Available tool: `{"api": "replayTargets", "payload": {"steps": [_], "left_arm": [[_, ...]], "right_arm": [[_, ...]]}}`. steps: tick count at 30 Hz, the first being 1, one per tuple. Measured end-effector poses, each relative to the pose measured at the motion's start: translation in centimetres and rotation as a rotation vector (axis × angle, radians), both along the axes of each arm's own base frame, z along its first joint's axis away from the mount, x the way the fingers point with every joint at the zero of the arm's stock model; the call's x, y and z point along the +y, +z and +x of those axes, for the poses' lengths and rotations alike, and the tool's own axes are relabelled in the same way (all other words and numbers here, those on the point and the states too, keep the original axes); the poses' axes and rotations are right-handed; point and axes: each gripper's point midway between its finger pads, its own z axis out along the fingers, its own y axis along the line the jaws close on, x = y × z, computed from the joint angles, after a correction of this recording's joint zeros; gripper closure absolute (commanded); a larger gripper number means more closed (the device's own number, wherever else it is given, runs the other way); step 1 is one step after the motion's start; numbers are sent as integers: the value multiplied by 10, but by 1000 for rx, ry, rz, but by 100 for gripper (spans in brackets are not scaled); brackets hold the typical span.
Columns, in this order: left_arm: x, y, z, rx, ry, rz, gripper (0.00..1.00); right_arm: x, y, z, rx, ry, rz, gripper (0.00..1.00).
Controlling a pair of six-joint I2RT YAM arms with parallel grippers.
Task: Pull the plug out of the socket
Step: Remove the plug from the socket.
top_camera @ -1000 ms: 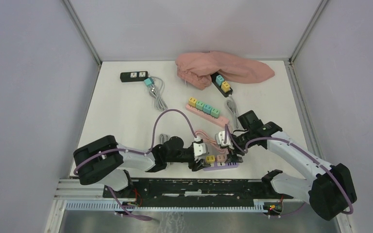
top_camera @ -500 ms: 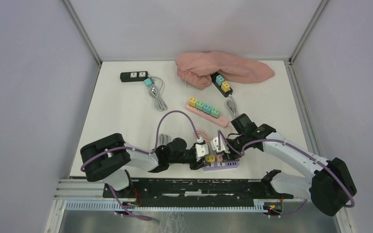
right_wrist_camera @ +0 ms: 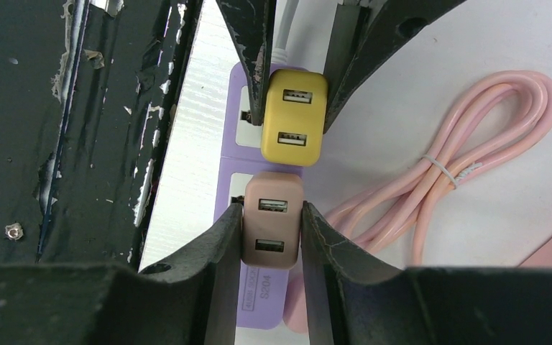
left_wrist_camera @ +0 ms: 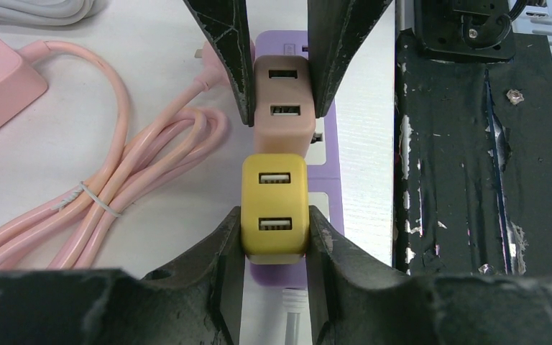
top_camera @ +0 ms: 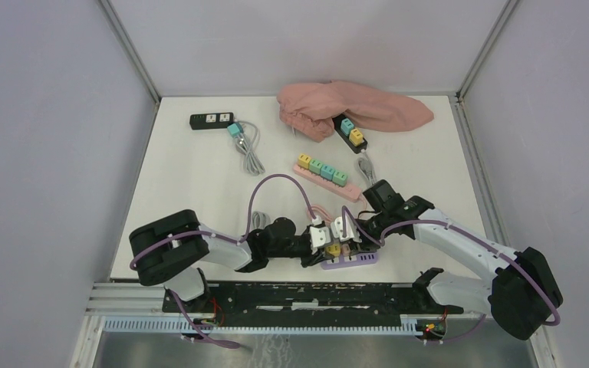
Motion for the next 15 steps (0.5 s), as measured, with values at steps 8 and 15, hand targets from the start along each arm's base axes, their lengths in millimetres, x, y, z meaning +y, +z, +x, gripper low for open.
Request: {"api": "replayTargets", "payload": {"steps": [8,15], "left_arm": [[-1,1,0,12,3,-9,45],[-2,1,-1,25,7,-17,59]], "right_arm": [[0,0,-1,17,-15,-4,96],[0,2,-1,29,-22,-11,99]]}}
